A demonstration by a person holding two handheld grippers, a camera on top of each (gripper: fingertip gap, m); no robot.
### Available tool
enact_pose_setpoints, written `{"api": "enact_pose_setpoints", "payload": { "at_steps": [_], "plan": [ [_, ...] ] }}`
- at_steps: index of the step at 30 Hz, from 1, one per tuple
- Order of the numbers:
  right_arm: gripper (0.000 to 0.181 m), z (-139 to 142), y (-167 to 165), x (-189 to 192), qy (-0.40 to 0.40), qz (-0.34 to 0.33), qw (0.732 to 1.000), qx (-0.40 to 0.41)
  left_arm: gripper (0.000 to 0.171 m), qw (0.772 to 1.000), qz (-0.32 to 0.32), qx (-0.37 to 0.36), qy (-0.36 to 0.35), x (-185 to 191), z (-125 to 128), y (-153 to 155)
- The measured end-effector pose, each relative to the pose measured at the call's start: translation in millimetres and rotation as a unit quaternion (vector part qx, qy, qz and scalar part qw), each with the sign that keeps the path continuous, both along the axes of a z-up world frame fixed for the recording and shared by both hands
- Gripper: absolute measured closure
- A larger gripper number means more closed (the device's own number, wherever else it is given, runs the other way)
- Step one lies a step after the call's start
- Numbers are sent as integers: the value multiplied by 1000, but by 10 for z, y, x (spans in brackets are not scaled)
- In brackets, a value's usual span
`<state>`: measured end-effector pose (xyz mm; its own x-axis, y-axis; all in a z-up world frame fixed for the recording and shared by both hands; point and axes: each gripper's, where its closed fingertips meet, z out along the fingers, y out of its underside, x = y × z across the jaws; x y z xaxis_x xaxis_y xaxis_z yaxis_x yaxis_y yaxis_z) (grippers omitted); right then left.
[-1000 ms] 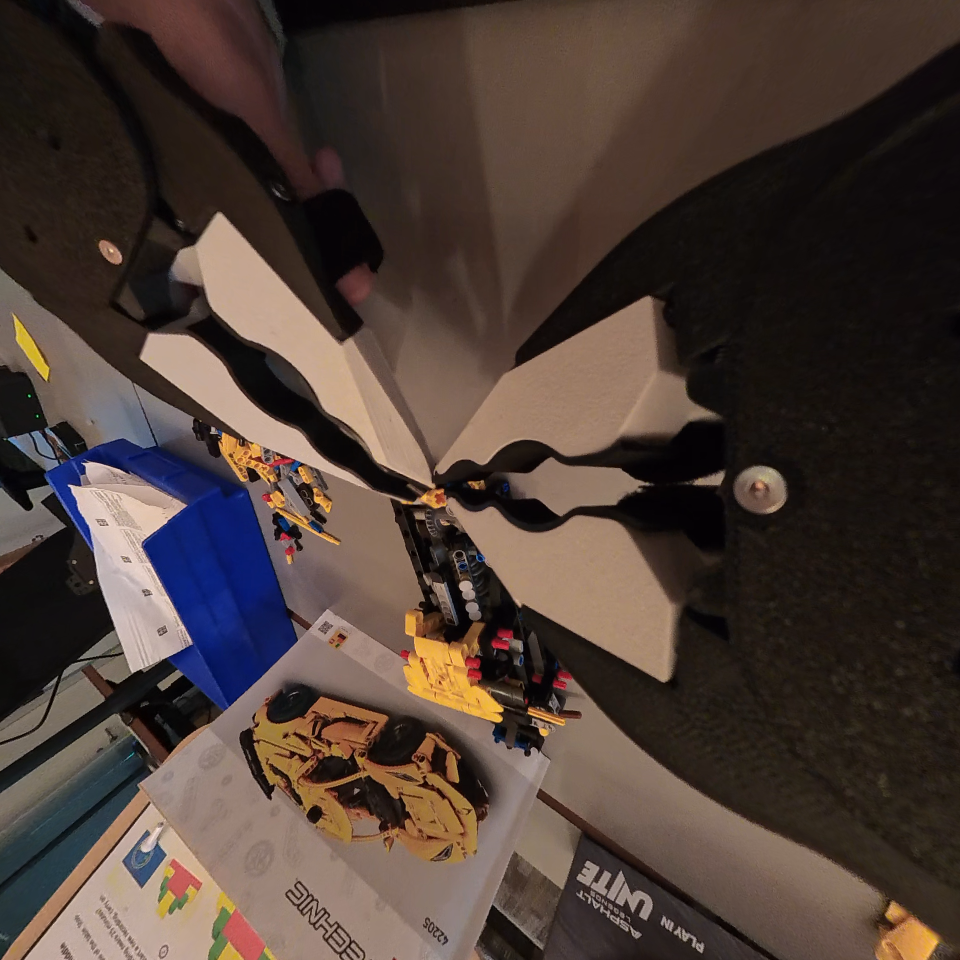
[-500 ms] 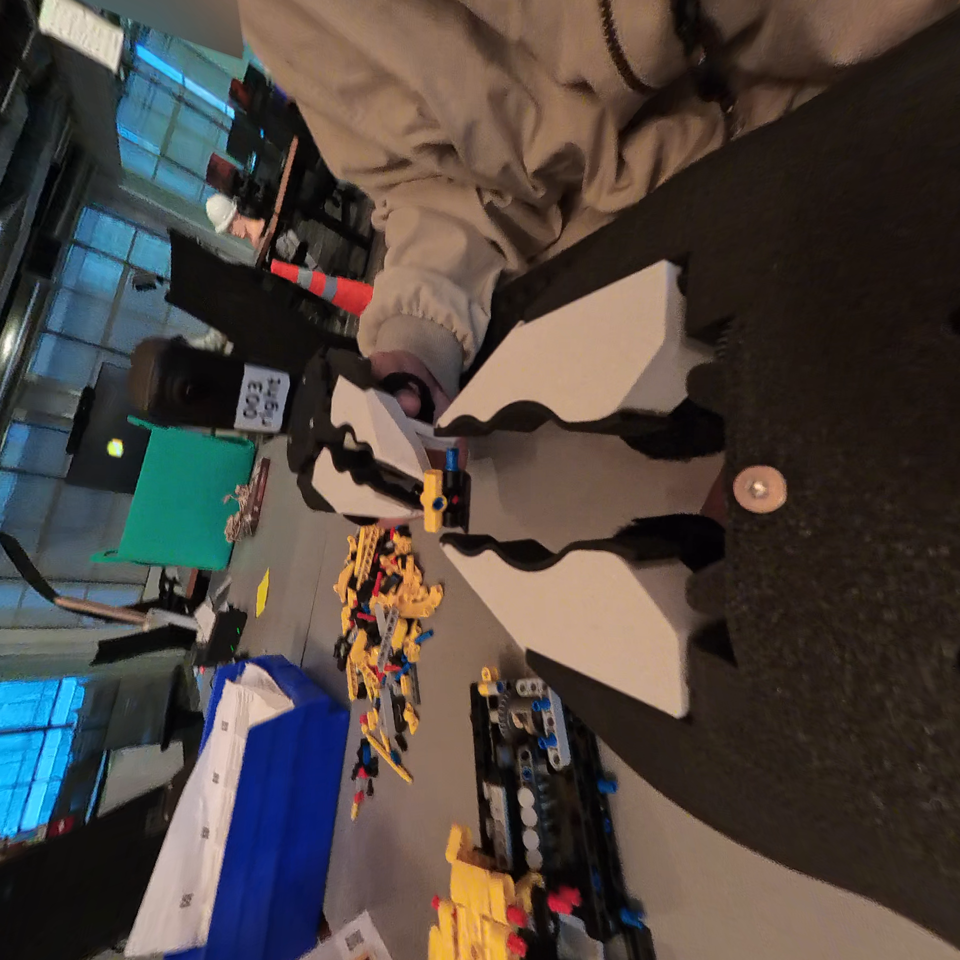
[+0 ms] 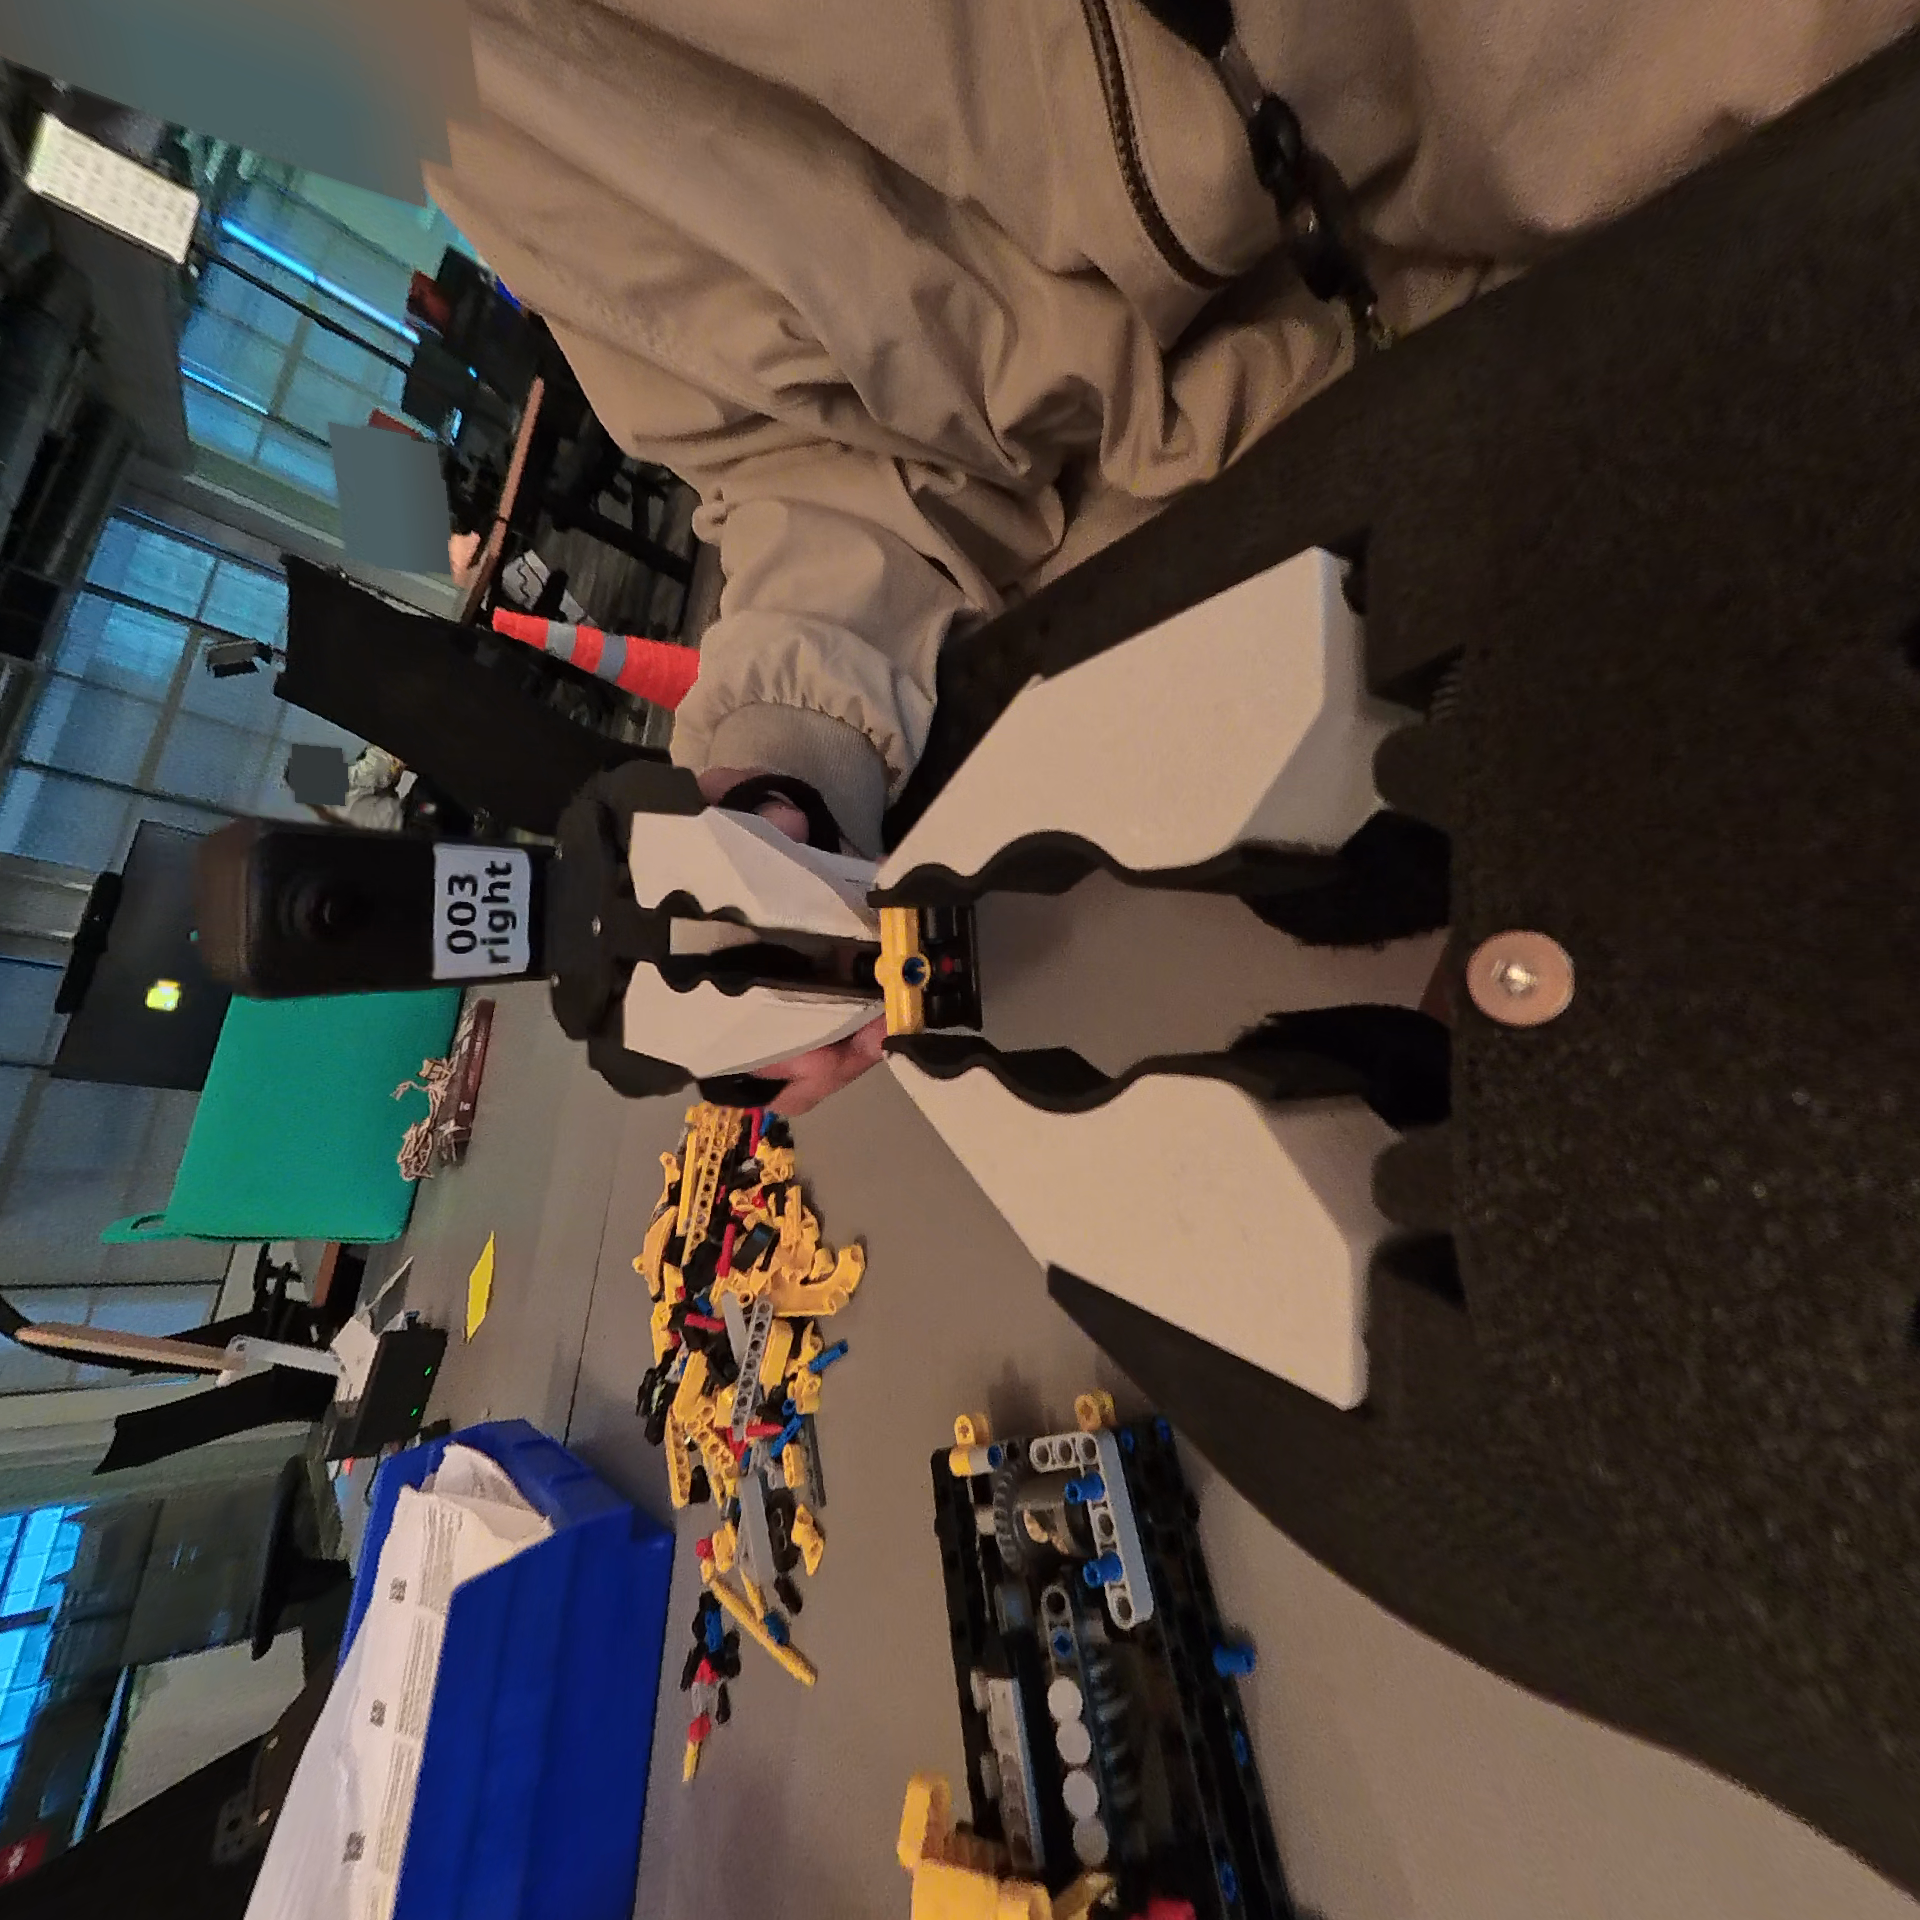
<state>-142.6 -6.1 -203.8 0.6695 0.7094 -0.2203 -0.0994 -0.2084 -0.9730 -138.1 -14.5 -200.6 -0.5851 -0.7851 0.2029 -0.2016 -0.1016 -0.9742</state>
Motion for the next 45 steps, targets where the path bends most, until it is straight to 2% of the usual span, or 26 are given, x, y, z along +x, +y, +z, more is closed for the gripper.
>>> {"api": "enact_pose_setpoints", "payload": {
  "at_steps": [3,7,13,15,17,19,23,25,26,28,30,32,36,41,45],
  "plan": [
    [168,-22,-4,14,15,8,1000,-18,148,1000,3,13,-12,-2,15,-22],
    [175,-4,-33,-9,12,14,1000,-7,148,1000,1,5,-15,-3,29,-29],
    [175,10,-76,-27,-10,31,999,-3,148,997,-2,65,-35,-38,30,-61],
    [175,51,-98,63,-3,26,1000,4,148,996,20,71,-43,-77,65,100],
    [175,253,-207,454,66,10,998,17,148,995,65,25,-76,-163,313,475],
    [175,235,-222,715,72,-22,997,15,148,993,72,10,-90,-205,418,580],
    [175,226,-160,511,76,3,997,9,148,998,43,34,-31,-104,85,371],
    [175,212,-148,451,74,7,997,8,148,994,22,94,60,-63,-345,284],
    [175,203,-147,436,71,7,997,9,148,986,27,139,89,-34,-554,273],
    [175,108,-96,422,53,-6,999,-3,148,974,15,191,118,-14,-807,161],
    [175,-30,-43,390,17,-16,1000,-20,148,970,9,208,126,13,-886,64],
    [175,-143,41,425,-20,-47,998,-27,148,971,12,213,109,49,-853,14],
    [175,-251,174,679,-52,-124,990,-36,148,962,42,244,115,118,-940,87],
    [175,-374,199,660,-84,-127,987,-52,148,943,64,281,168,136,-1186,194],
    [175,-434,190,579,-98,-111,987,-60,147,945,64,258,193,129,-1219,174]
  ]
}}
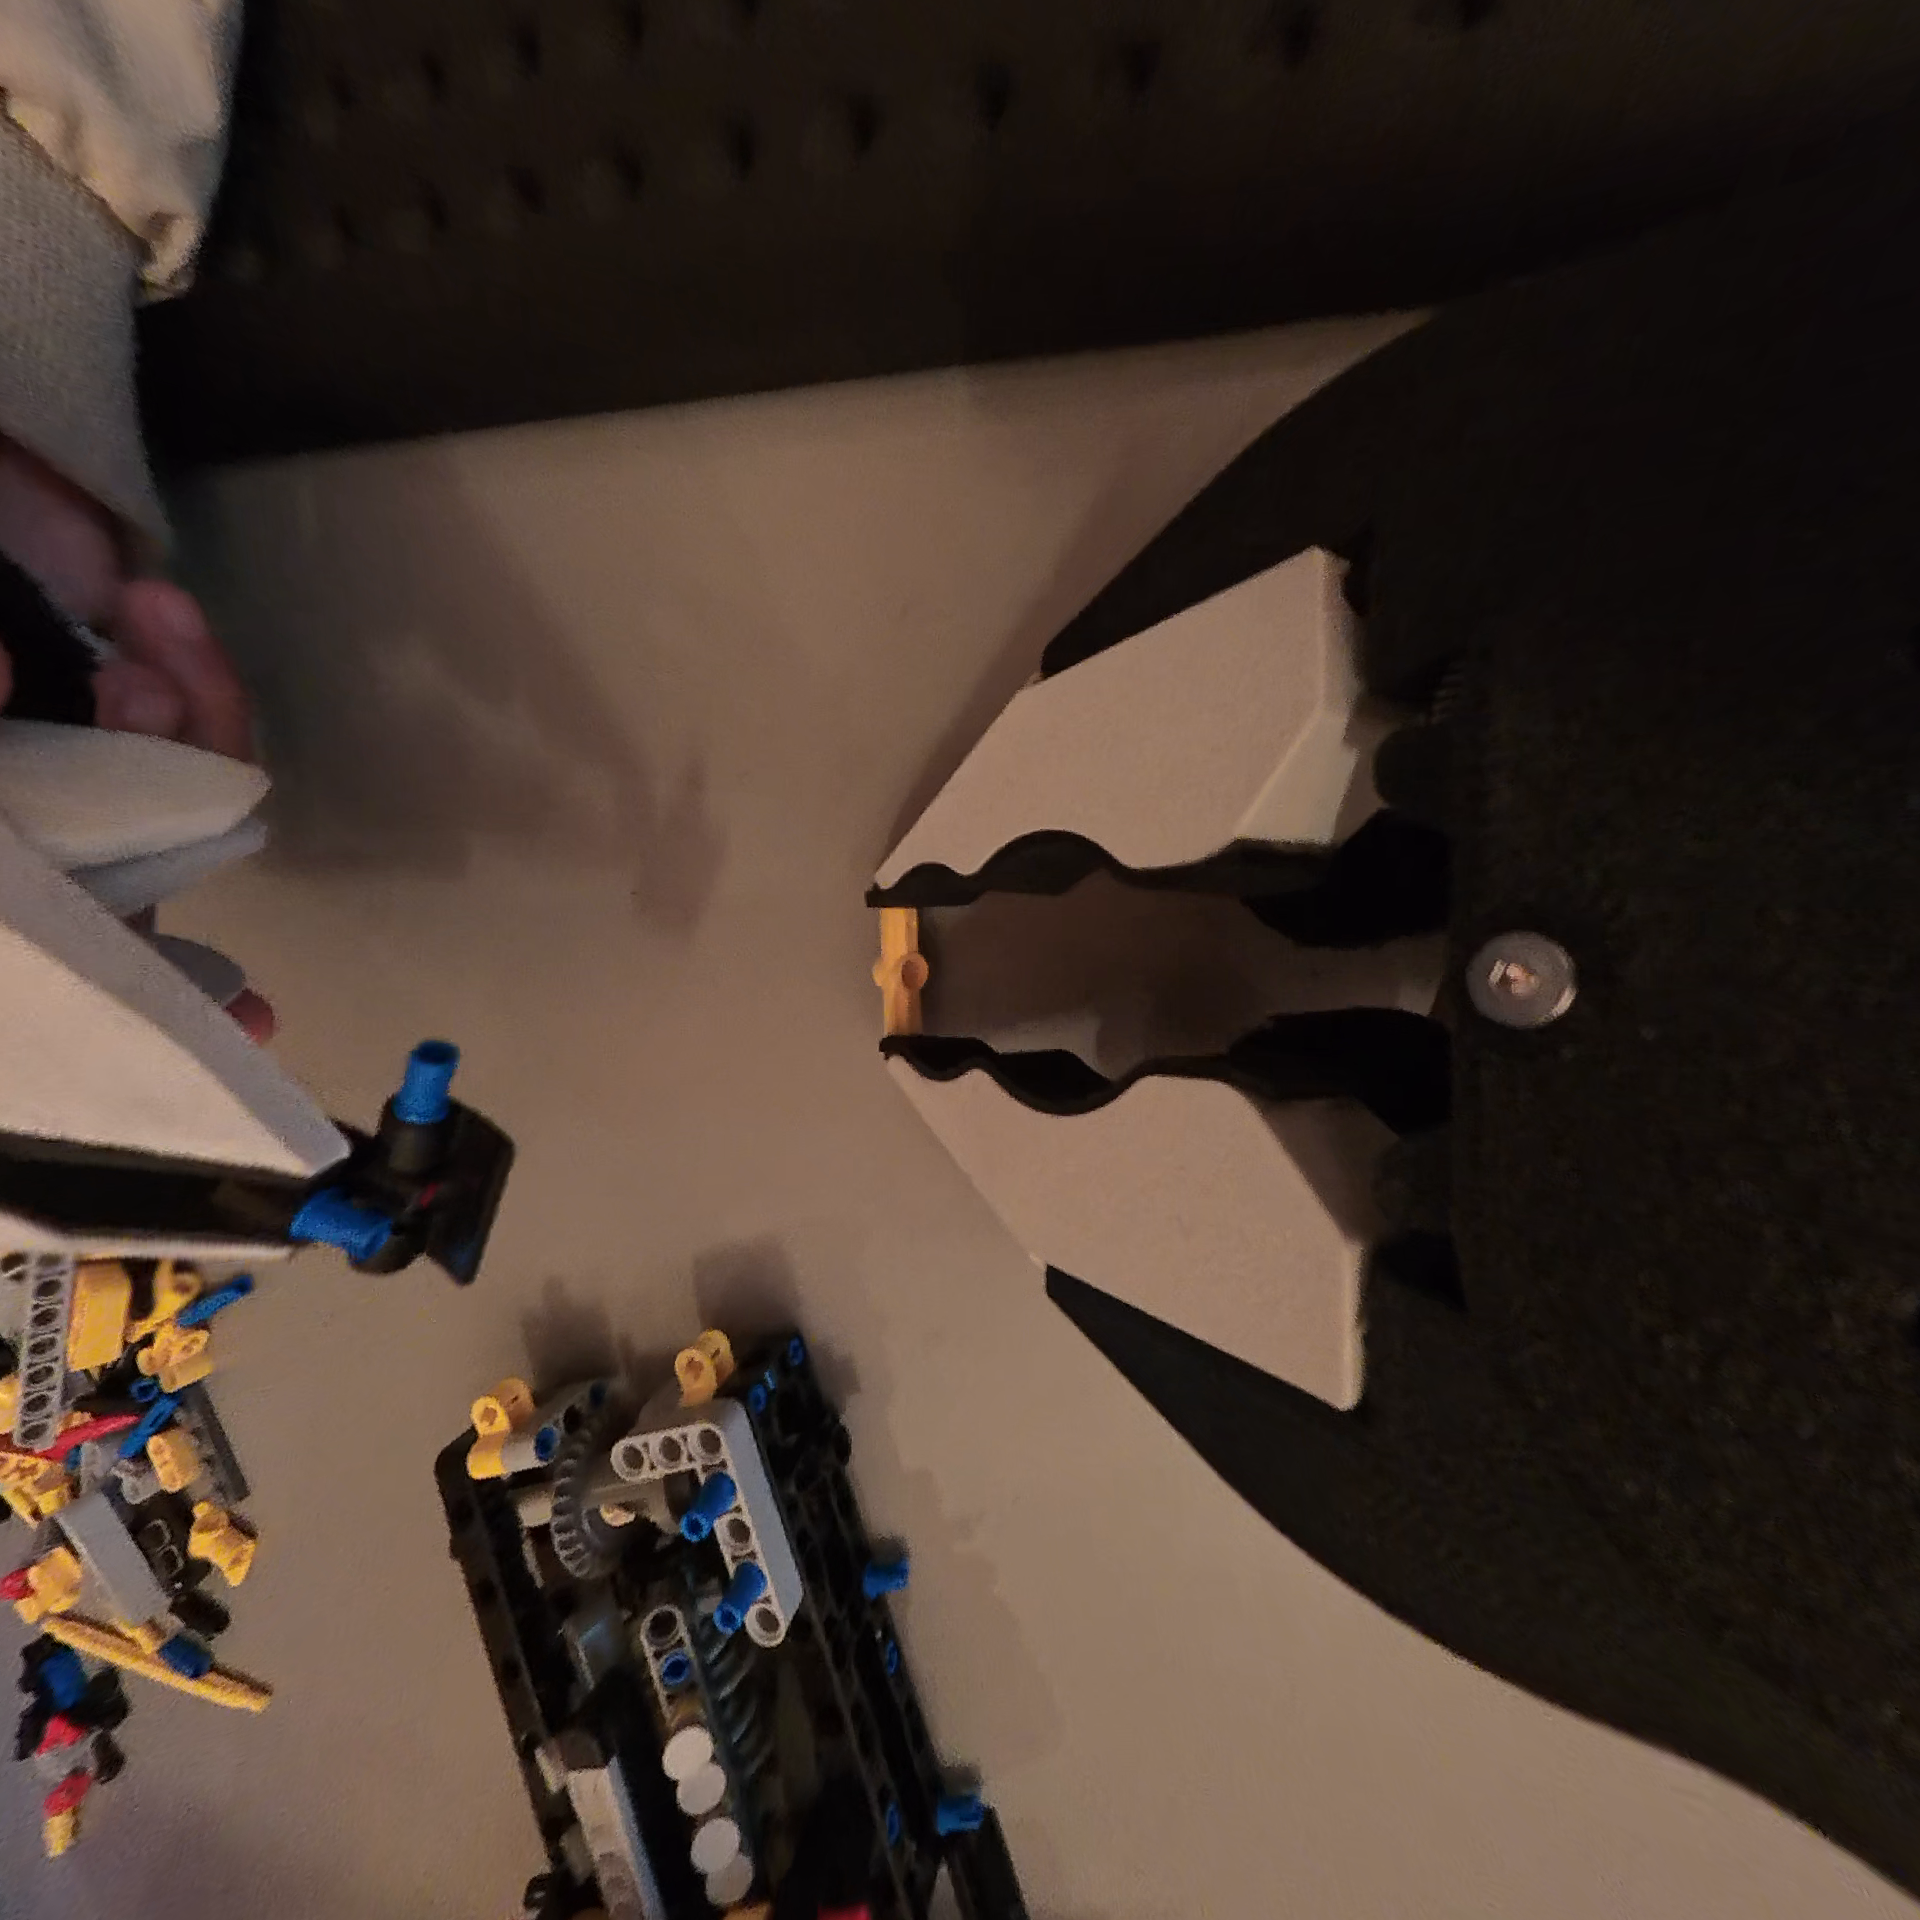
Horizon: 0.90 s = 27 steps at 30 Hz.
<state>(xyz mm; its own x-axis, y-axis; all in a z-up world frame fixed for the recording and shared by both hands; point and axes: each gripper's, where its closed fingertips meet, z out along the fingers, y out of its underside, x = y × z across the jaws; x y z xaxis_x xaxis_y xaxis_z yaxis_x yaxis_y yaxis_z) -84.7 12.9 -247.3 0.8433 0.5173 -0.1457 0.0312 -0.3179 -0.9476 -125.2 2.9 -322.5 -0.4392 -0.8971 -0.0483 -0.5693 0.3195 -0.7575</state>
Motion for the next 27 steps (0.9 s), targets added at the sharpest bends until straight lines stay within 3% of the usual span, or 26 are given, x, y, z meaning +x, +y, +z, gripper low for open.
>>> {"api": "enact_pose_setpoints", "payload": {
  "at_steps": [2,5,7,9,12,18,24,27],
  "plan": [
    [175,2,-1,-9,-2,0,1000,1,136,999,14,-29,-8,18,71,11],
    [175,146,-32,-71,-19,10,998,50,137,987,37,-146,-50,91,411,-12],
    [175,241,-57,-128,-73,11,991,112,149,958,71,-268,-68,154,660,43],
    [175,267,-57,-178,-121,9,981,152,149,914,62,-392,-79,144,892,52],
    [175,316,-71,-278,-137,20,973,182,149,866,34,-492,-87,87,1098,60],
    [175,520,-145,-346,-72,41,973,215,159,859,-19,-505,-86,7,1208,-130],
    [175,537,-162,-339,-50,46,975,213,163,859,-18,-501,-105,14,1247,-147],
    [175,509,-156,-326,-45,48,978,196,160,881,8,-452,-136,62,1248,-58]
  ]
}}
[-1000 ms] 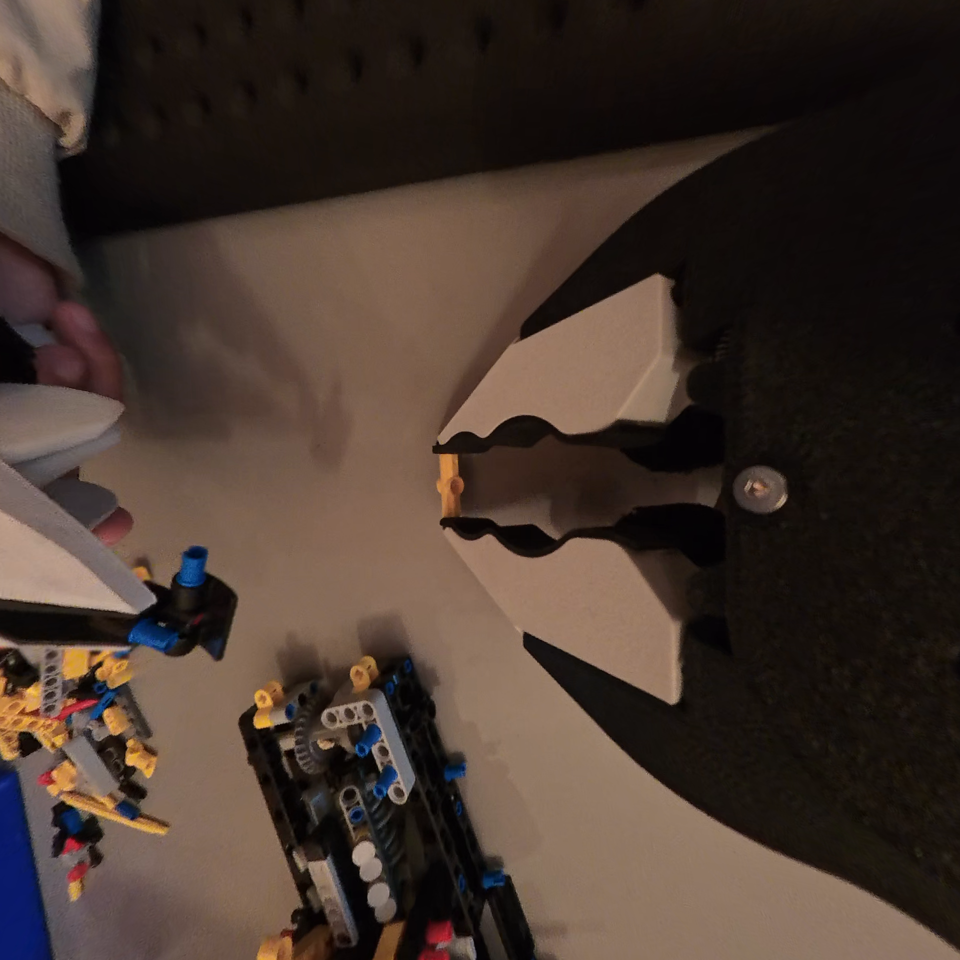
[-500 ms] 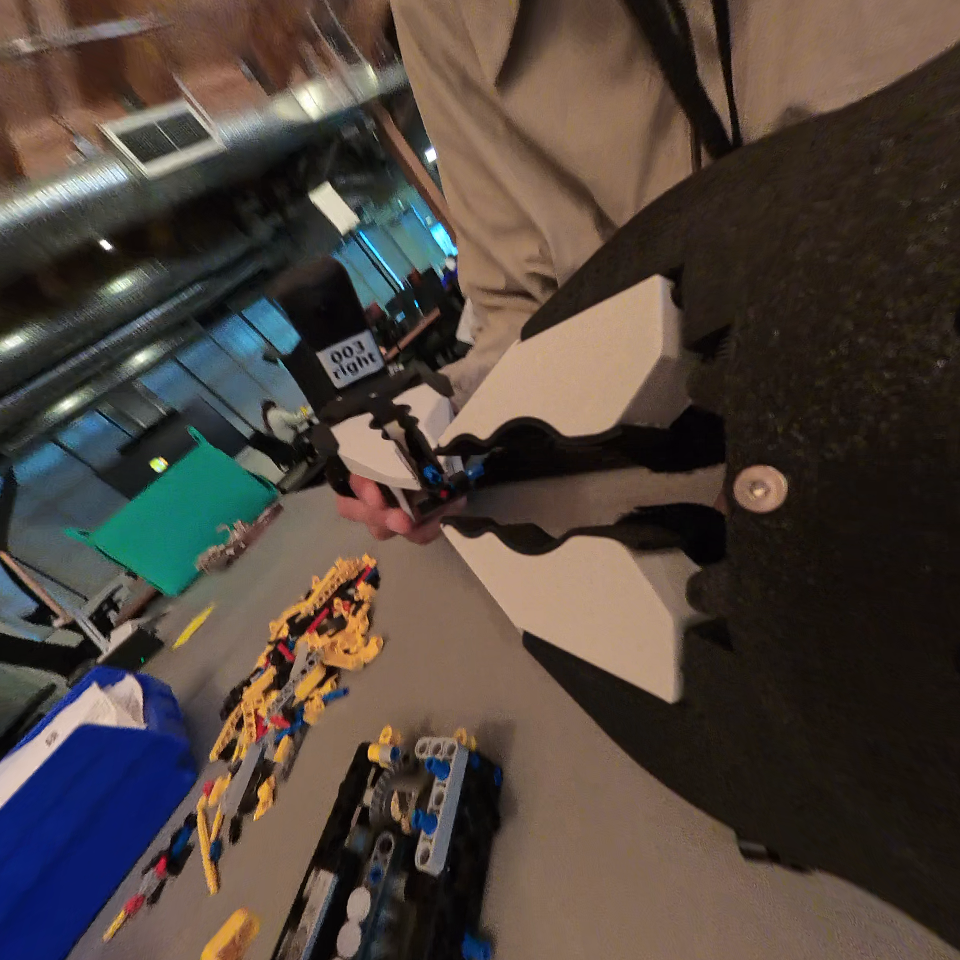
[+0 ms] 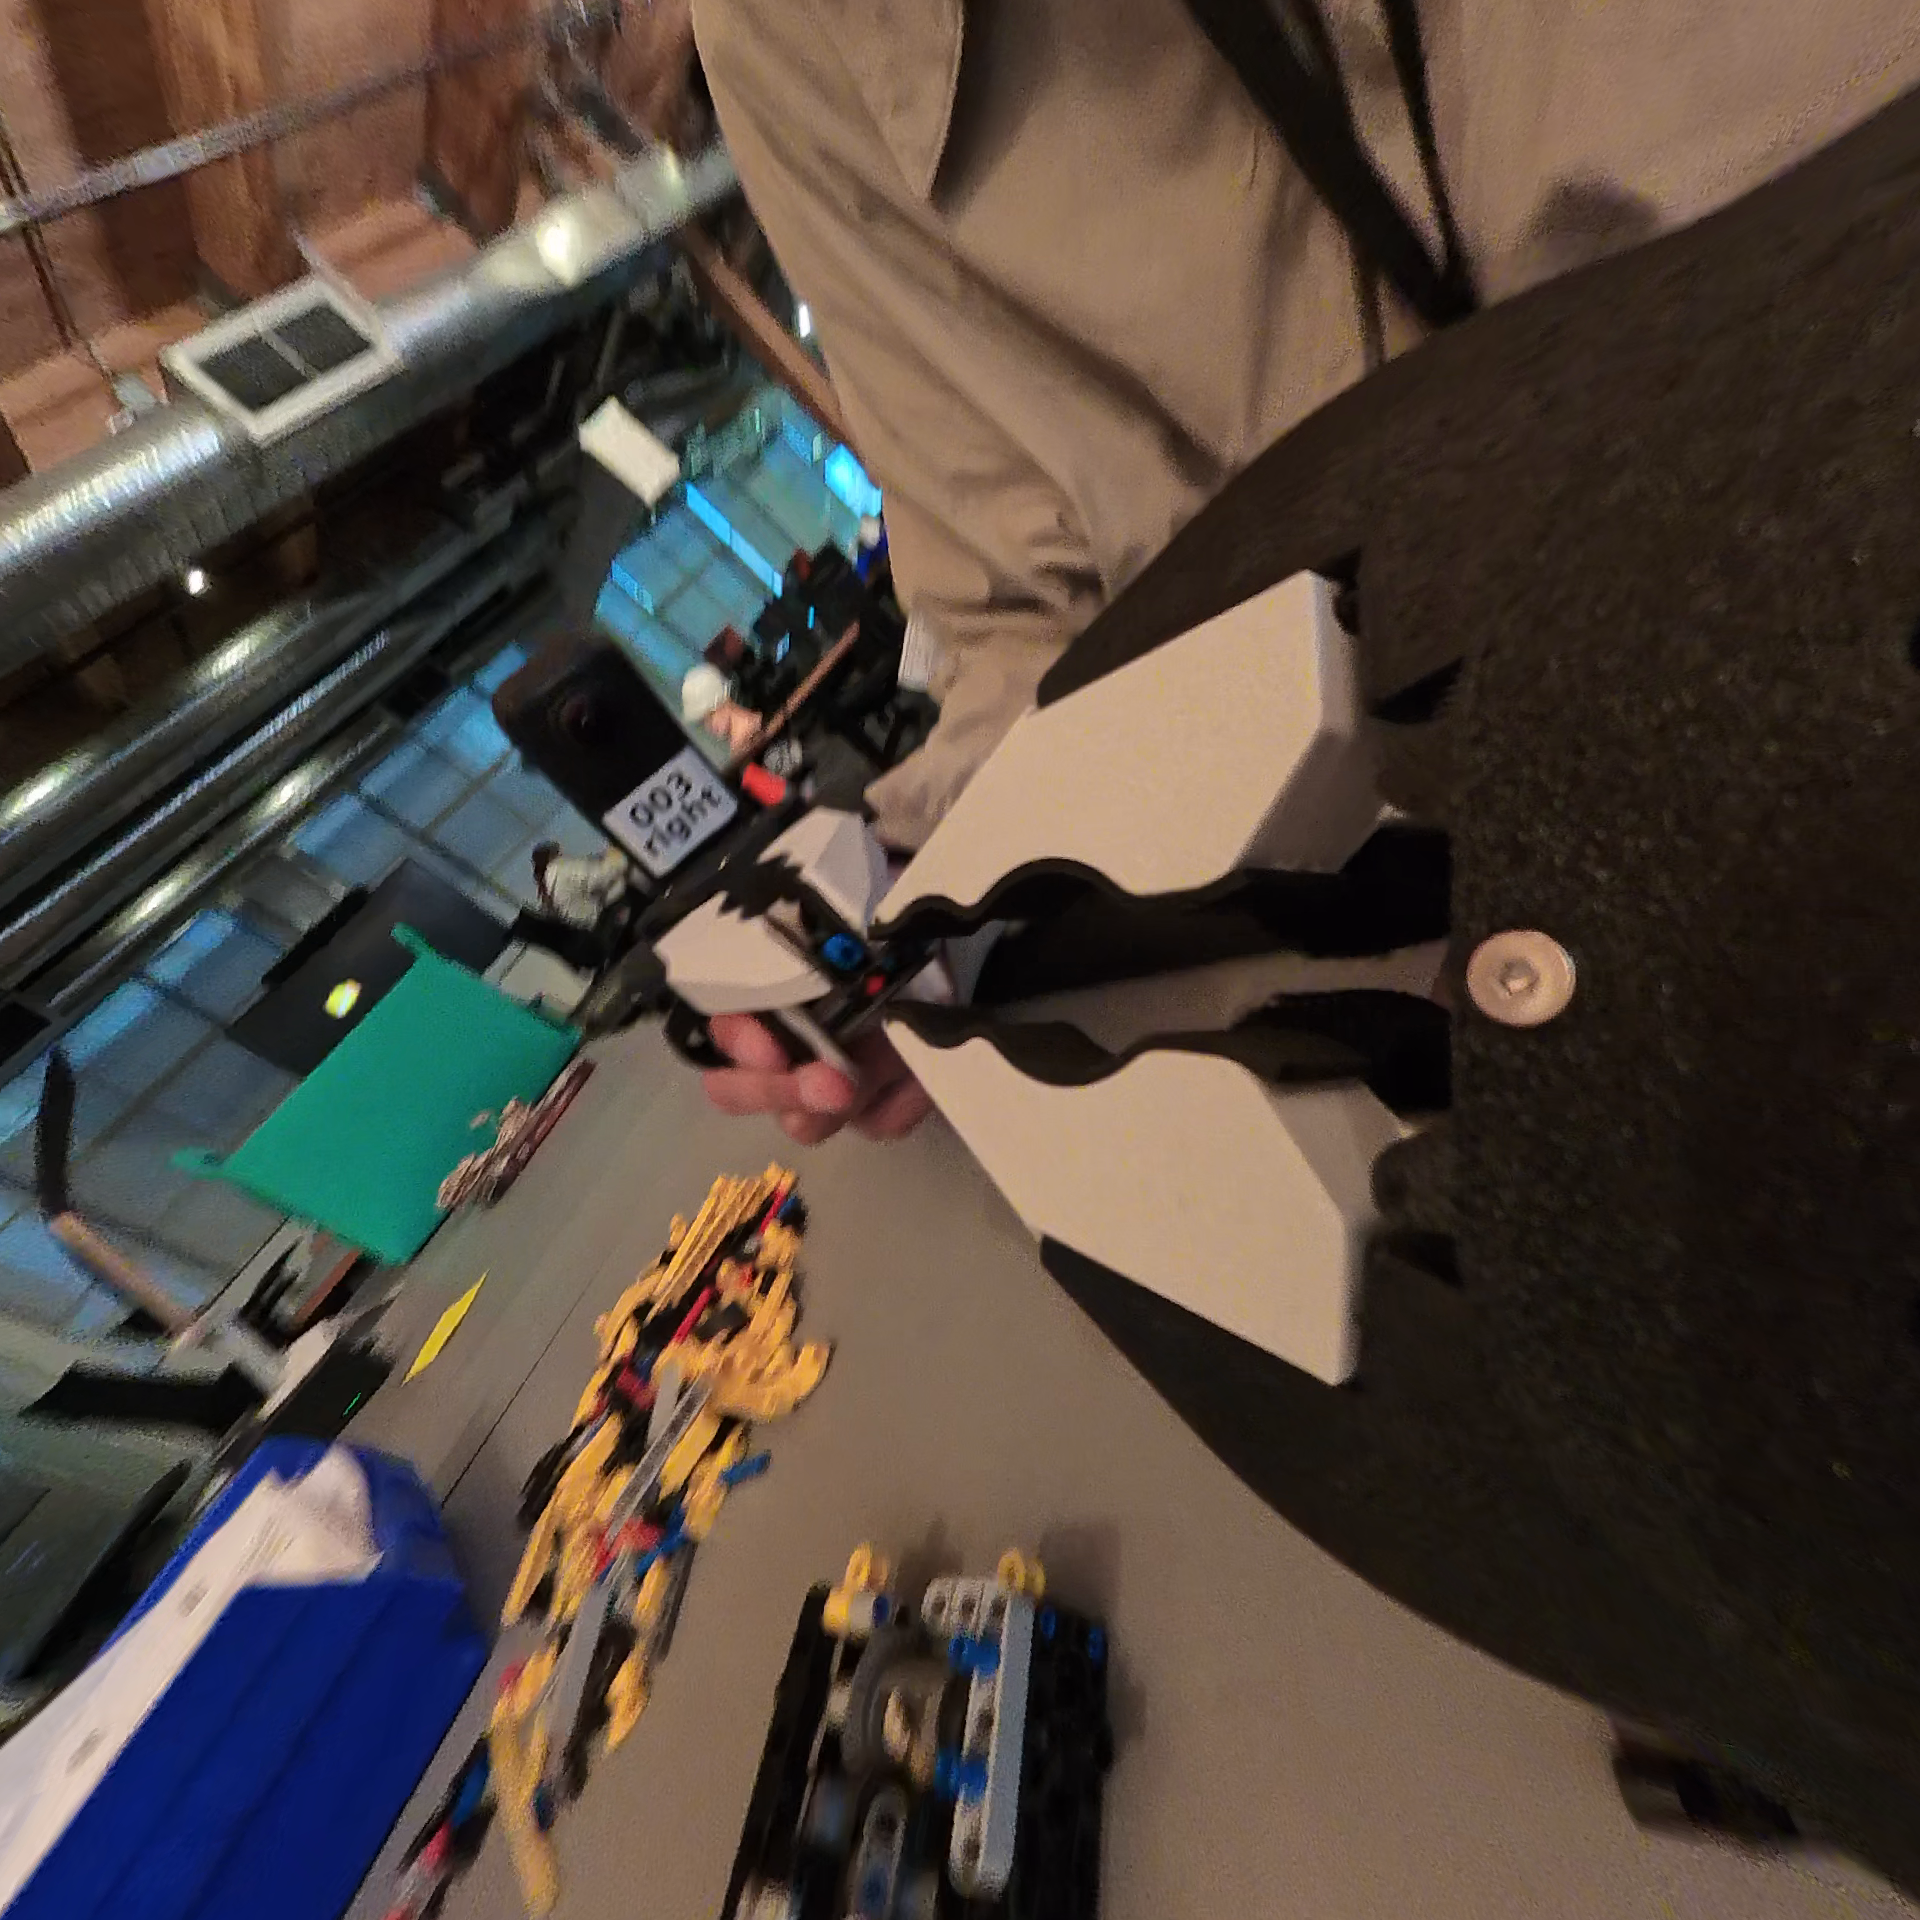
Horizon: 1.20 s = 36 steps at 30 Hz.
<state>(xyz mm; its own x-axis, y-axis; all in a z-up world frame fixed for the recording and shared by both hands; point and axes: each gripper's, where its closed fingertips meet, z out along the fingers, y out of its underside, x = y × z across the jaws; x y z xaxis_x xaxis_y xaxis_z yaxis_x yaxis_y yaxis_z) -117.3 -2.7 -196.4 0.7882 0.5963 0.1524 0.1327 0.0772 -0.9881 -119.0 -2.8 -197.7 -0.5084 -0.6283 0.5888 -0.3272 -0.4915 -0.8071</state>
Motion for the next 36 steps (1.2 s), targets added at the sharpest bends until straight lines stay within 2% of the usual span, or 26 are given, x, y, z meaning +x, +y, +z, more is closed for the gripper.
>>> {"api": "enact_pose_setpoints", "payload": {
  "at_steps": [2,5,7,10,15,24,36],
  "plan": [
    [175,-25,-9,-14,9,9,1000,-19,149,996,41,72,-39,-15,56,82],
    [175,-25,-66,-64,67,49,993,-83,154,971,48,195,-133,-159,177,-14],
    [175,31,-134,-115,116,93,983,-111,154,956,50,246,-148,-189,140,-85],
    [175,19,-171,-161,123,113,978,-122,156,963,27,239,-121,-174,65,-180],
    [175,-89,-148,-211,97,107,980,-136,158,969,2,226,-98,-156,-17,-249],
    [175,-72,-163,-219,106,116,978,-138,161,971,-5,216,-98,-173,0,-265],
    [175,-34,-240,-280,128,154,968,-149,167,982,-41,163,-85,-228,39,-321]
  ]
}}
